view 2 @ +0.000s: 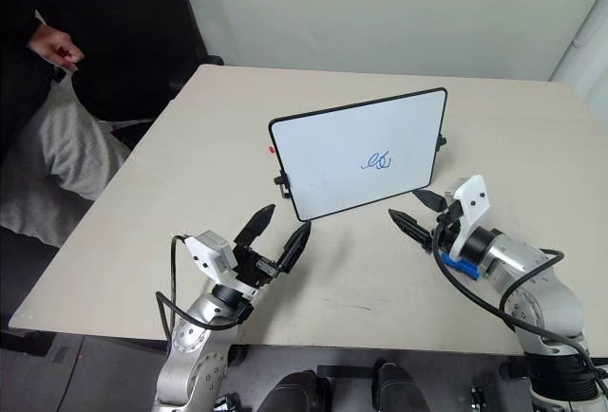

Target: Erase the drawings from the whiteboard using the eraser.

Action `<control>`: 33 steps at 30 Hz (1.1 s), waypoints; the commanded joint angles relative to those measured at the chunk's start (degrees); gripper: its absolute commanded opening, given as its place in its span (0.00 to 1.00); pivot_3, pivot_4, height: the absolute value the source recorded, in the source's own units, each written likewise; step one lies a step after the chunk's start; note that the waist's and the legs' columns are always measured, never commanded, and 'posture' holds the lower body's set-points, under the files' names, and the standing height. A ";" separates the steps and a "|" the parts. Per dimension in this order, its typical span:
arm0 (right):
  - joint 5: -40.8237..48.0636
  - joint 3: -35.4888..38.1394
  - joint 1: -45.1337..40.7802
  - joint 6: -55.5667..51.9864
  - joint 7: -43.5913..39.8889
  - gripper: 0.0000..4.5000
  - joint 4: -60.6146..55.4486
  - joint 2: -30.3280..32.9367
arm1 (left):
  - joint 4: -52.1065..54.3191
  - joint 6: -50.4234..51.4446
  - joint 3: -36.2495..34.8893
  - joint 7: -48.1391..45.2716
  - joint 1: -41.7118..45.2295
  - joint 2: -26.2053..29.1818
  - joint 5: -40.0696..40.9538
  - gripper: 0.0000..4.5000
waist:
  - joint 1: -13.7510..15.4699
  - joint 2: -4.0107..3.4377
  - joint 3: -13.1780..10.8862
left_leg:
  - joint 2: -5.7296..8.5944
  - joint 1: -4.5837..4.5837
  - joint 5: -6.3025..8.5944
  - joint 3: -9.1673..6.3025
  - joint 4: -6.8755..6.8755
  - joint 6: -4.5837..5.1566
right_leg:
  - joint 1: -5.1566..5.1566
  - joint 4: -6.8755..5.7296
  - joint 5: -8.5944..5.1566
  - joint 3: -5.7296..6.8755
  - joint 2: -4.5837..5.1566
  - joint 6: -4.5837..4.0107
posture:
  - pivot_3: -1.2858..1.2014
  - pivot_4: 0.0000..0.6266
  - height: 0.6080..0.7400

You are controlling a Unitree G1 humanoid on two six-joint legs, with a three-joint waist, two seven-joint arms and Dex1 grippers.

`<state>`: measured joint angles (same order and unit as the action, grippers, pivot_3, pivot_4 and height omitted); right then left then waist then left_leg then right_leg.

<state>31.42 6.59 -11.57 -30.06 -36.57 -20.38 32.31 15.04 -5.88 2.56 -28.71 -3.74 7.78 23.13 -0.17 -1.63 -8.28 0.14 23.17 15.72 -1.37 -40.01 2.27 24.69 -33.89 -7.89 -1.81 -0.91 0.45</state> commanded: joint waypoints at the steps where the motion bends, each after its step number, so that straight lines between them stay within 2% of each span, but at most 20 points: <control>1: 1.11 2.37 -0.32 -0.23 -0.10 0.78 -1.39 0.76 | -0.25 -1.59 1.20 -0.87 0.93 -0.31 -1.31 1.00 | 0.00 0.00 0.00 | 0.00 0.00 0.00 0.00 0.00 0.00 | 0.00 -0.01 0.00 0.00 0.00 0.00 | 0.52 0.24 1.00; 4: 0.90 2.59 -0.13 -1.19 0.43 0.78 -1.55 0.94 | -1.04 -2.23 2.04 -0.91 1.21 -0.61 -2.18 1.00 | 0.01 0.00 0.00 | 0.00 0.00 0.00 0.00 0.00 0.00 | 0.00 -0.01 0.00 0.00 0.00 0.00 | 0.52 0.24 1.00; 8: 2.46 3.58 -0.99 -9.33 1.38 0.78 -2.30 4.48 | -1.56 -2.54 2.44 -1.09 1.20 -0.96 -2.43 1.00 | 0.03 0.00 0.00 | 0.01 0.01 0.00 0.00 0.00 0.00 | -0.01 0.00 0.00 -0.02 0.01 0.00 | 0.52 0.24 1.00; 11: 1.99 3.94 -1.54 -13.41 0.91 0.78 -2.71 8.72 | -1.73 -2.32 2.85 -1.50 1.31 -1.16 -2.57 1.00 | 0.04 0.00 0.00 | 0.02 0.02 0.00 0.01 0.00 0.00 | -0.01 0.00 -0.01 -0.02 0.01 0.01 | 0.52 0.24 1.00; 15: 0.89 3.74 0.06 -15.37 -4.05 0.78 -2.18 16.65 | -1.91 -2.32 3.50 -1.45 1.16 -1.91 -2.55 1.00 | 0.13 -0.02 -0.02 | 0.03 0.03 0.00 0.01 0.01 -0.01 | 0.00 0.00 -0.02 -0.03 0.01 0.04 | 0.52 0.24 1.00; 18: 1.27 2.85 0.23 -17.08 -6.94 0.98 -1.39 20.76 | -2.00 -2.60 3.58 -1.54 0.93 -2.25 -2.31 1.00 | 0.13 0.00 -0.02 | 0.02 0.02 0.02 0.01 0.01 -0.03 | -0.02 0.01 -0.05 -0.03 -0.01 0.04 | 0.52 0.24 1.00; 24: 1.90 1.20 0.60 -22.14 -11.91 0.99 -0.32 26.56 | -1.50 -2.59 4.27 -1.25 0.38 -2.95 -2.60 1.00 | 0.13 0.00 -0.03 | 0.04 0.03 0.03 0.03 0.01 -0.04 | -0.02 0.01 -0.09 -0.03 -0.02 0.08 | 0.52 0.24 1.00; 33: -3.94 -6.56 0.50 -19.62 -15.82 0.99 3.99 29.80 | -0.83 -3.19 3.87 -0.30 -0.27 -3.02 -2.96 1.00 | 0.16 0.01 -0.04 | 0.04 0.01 0.03 0.03 0.01 -0.02 | -0.04 0.01 -0.12 -0.04 -0.02 0.09 | 0.52 0.24 1.00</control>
<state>29.02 0.65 -10.79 -51.18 -51.18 -16.52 61.09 12.38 -7.79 6.48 -29.34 -3.85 4.96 20.57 -0.01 -1.62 -8.32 0.18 23.18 15.75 -1.35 -40.00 2.25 24.65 -33.88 -8.01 -1.84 -0.93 0.54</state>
